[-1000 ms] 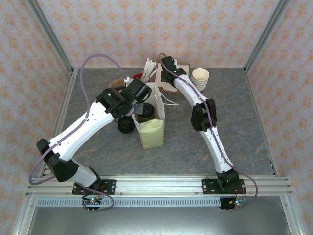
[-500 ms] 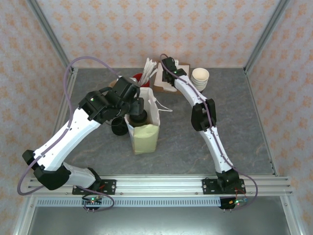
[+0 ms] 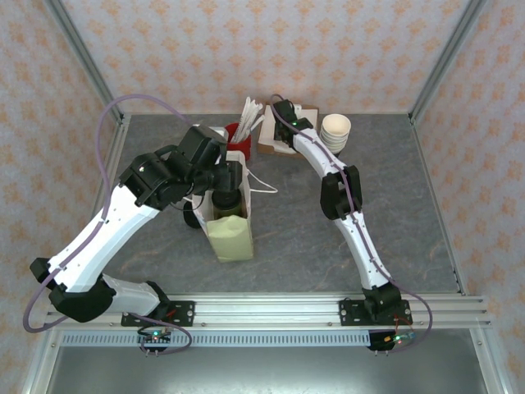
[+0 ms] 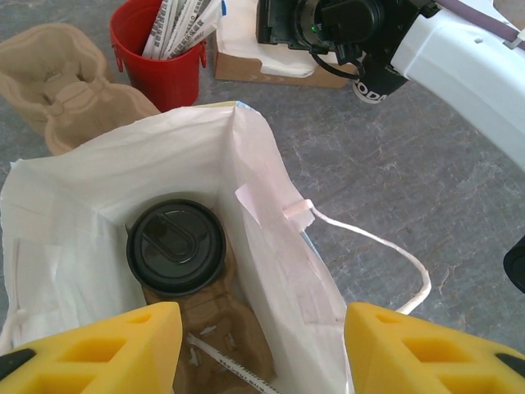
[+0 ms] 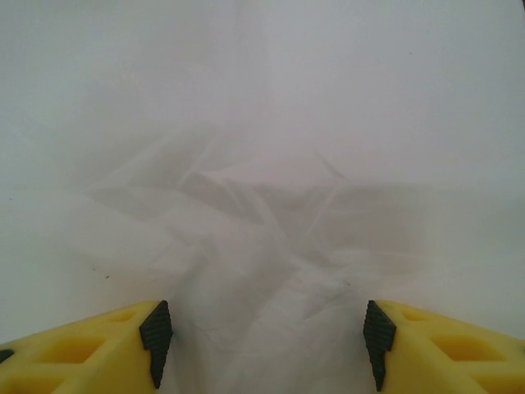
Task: Pack the takeout coffee
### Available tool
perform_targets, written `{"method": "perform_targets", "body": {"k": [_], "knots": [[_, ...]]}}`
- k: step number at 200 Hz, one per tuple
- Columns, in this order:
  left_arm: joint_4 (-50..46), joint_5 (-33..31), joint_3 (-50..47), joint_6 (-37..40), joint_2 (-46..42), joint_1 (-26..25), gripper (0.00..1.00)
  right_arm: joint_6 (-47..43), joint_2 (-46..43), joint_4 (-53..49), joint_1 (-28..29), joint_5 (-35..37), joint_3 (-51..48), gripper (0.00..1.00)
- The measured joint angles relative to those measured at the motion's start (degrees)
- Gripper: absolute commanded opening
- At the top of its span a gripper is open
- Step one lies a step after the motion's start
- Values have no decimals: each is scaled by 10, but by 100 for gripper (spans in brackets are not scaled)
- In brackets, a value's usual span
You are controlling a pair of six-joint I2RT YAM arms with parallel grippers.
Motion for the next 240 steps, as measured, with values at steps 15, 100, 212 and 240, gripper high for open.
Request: {"method": "perform_targets", "body": {"k": [15, 100, 212, 240], "knots": [[0, 2, 0, 0, -1, 0, 55, 0, 0, 2, 0, 0, 0, 65], [-1, 22, 38, 0, -33, 0, 55, 3, 0, 2, -1, -2, 0, 57], [-1, 23, 38, 1, -47, 0, 56, 19, 0, 2, -4, -16, 0, 18], [-1, 23, 38, 1, -47, 0, 57, 18, -1, 2, -4, -21, 0, 13]]}}
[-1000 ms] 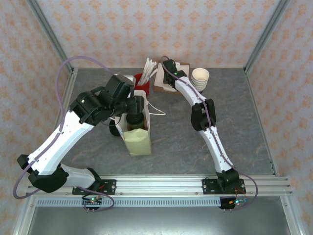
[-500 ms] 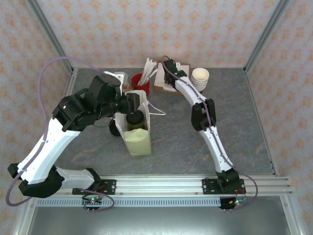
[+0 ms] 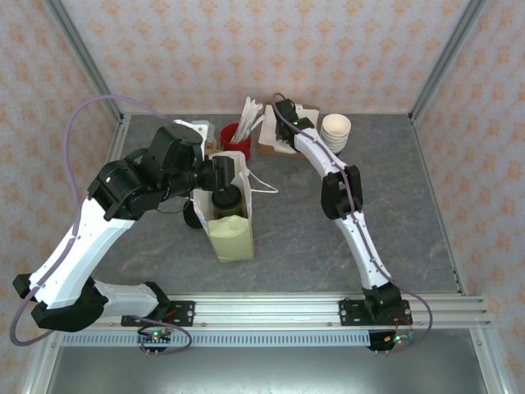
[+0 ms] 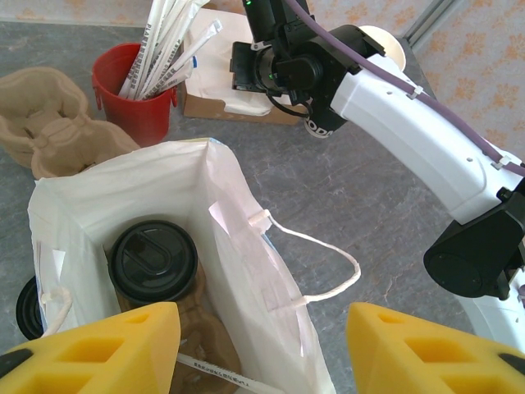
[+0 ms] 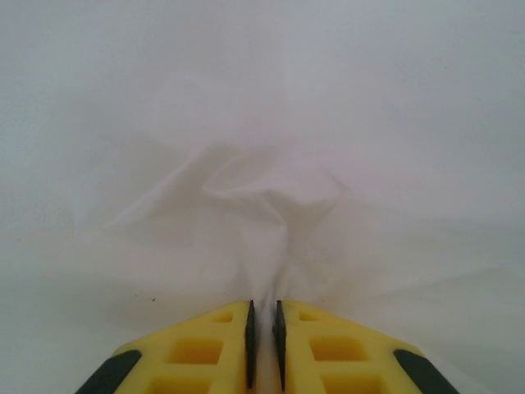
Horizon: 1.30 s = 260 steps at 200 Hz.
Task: Pack the takeout coffee
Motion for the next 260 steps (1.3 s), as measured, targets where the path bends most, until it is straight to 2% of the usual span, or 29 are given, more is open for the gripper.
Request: {"method": "perform_targets", "body": {"k": [30, 68, 109, 156, 202, 229, 260], "knots": [[0, 0, -4, 0, -7, 0, 57, -10, -14, -3, 0, -3, 1, 5], [1, -2, -27, 0, -28, 0, 57, -27, -72, -21, 0, -7, 10, 2], [1, -31, -56, 0, -51, 0, 60, -26, -200, -55, 6, -33, 19, 0], [4, -70, -87, -2, -85, 0, 65, 34, -376, -92, 27, -99, 8, 0], [5, -124, -125, -12, -115, 0, 67, 135, -541, -90, 44, -212, -121, 0], [5, -159, -140, -23, -137, 0, 68, 210, -637, -37, 66, -275, -279, 0], [4, -186, -148, -31, -164, 0, 69, 281, -716, 33, 116, -306, -427, 0]]}}
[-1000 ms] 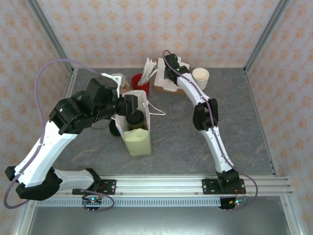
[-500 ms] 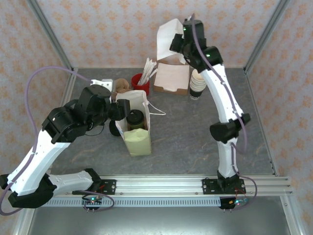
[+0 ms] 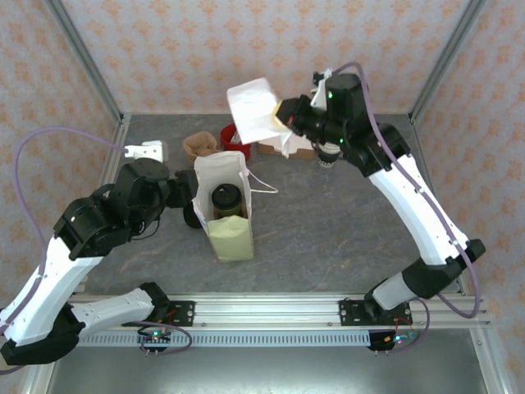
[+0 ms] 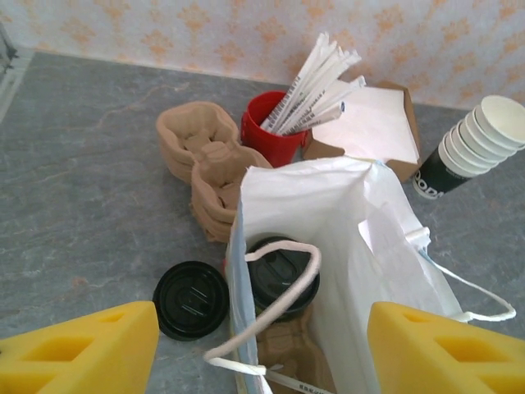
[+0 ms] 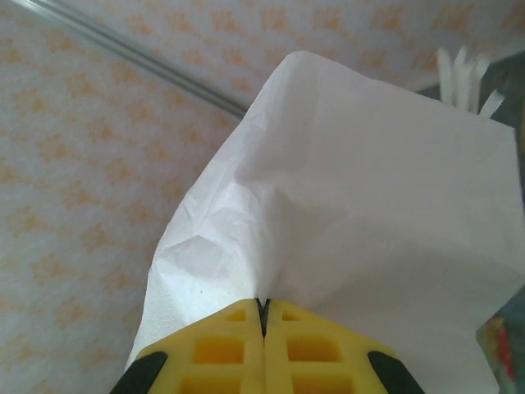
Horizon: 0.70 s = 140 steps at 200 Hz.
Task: Pack the takeout coffee
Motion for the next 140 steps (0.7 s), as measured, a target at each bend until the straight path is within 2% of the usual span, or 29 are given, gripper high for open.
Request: {"method": "perform_targets", "body": {"k": [58, 140], "knots": [[-5, -21, -13, -1, -43, 0, 69, 131, -82, 150, 49, -23, -124, 0], [-9, -36, -23, -1, -69, 0, 70, 268, -74, 328, 161, 9, -204, 0]]}}
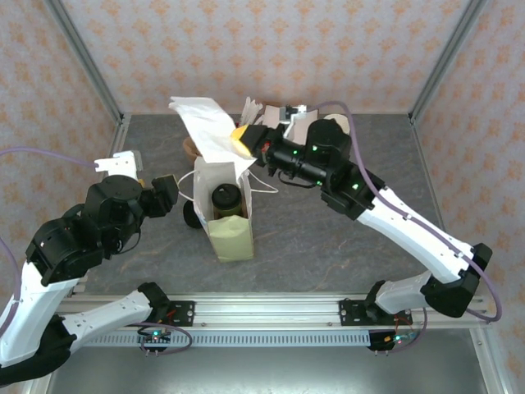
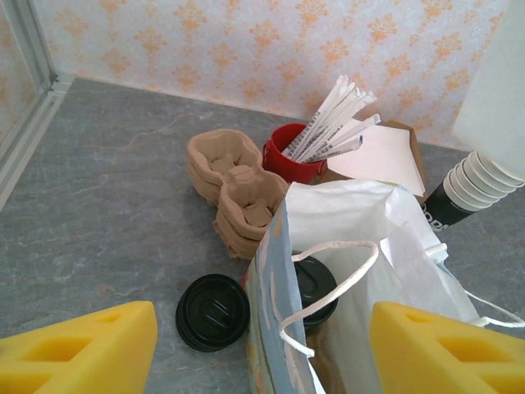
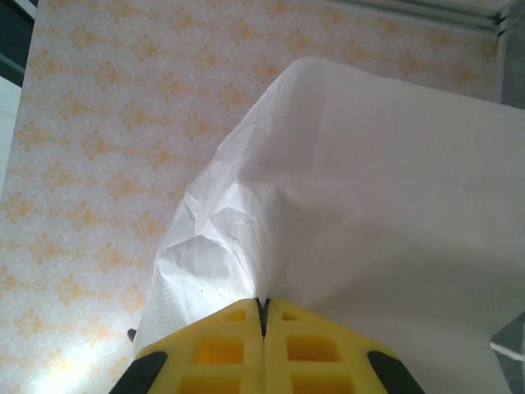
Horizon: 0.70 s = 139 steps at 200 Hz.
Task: Pack the takeout coffee
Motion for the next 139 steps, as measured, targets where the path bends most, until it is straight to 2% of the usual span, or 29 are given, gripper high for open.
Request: {"method": "perform_targets", "body": {"k": [31, 81, 139], "knots": [[0, -4, 0, 0, 0, 0, 70, 27, 16, 42, 26, 12, -30, 0], [-7, -15, 0, 0, 9, 0, 70, 17, 41, 28, 53, 34, -56, 0], [-9, -15, 0, 0, 24, 0, 70, -38, 41, -60, 53, 90, -94, 0]]}}
